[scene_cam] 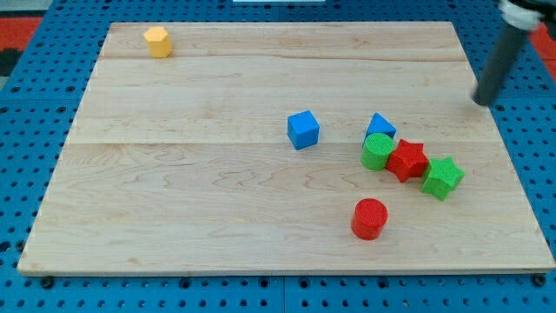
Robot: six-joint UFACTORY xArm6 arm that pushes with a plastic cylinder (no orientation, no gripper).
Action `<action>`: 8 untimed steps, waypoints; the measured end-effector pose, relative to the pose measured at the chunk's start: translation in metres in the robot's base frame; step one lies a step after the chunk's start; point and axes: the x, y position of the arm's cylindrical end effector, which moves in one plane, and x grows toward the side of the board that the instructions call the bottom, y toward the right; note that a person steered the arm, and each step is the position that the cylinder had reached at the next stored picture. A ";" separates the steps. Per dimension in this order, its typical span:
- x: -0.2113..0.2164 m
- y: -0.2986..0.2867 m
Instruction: Push the green star towards the top right
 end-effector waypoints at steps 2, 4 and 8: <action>0.130 -0.005; 0.131 -0.086; -0.006 -0.125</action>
